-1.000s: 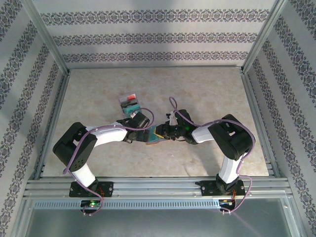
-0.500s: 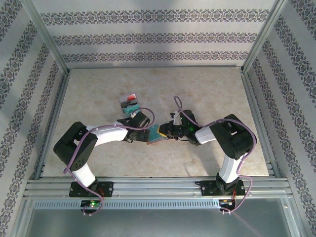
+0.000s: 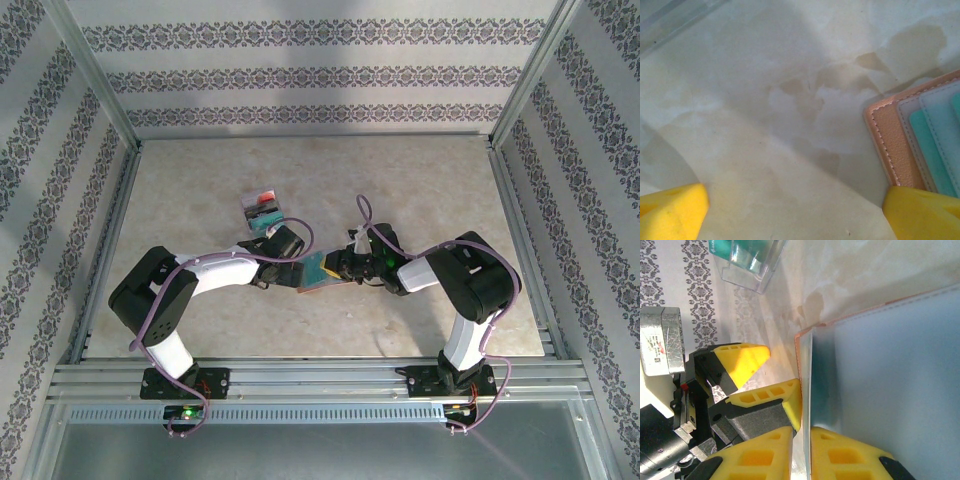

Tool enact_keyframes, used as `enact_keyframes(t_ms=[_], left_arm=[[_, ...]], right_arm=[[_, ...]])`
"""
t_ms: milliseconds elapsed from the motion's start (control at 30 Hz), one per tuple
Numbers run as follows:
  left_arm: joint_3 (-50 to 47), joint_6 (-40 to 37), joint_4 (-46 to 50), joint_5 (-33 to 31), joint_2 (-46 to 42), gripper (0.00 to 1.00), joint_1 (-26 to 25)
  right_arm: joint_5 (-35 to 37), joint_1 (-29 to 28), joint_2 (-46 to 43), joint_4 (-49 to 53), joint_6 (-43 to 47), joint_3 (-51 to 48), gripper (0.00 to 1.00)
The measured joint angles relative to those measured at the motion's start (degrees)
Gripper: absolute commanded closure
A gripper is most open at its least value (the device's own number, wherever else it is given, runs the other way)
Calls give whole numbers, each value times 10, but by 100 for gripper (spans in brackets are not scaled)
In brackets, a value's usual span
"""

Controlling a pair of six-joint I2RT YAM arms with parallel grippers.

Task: Take the credit cards out of the card holder

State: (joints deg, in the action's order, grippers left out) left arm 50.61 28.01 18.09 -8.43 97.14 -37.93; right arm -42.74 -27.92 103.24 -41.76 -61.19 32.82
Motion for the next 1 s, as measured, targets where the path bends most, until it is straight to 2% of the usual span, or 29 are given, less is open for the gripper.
enact_keyframes(t_ms=[233,533,1000], left_arm=[[0,-6,0,-1,0,5,0],[0,-9,0,-3,-1,5,0],[0,-11,0,-4,-3,4,0]], right_arm=[[0,1,0,-1,0,-5,89],[5,9,-2,6,11,-12,90],[40,16,-63,107,73,-15,93]])
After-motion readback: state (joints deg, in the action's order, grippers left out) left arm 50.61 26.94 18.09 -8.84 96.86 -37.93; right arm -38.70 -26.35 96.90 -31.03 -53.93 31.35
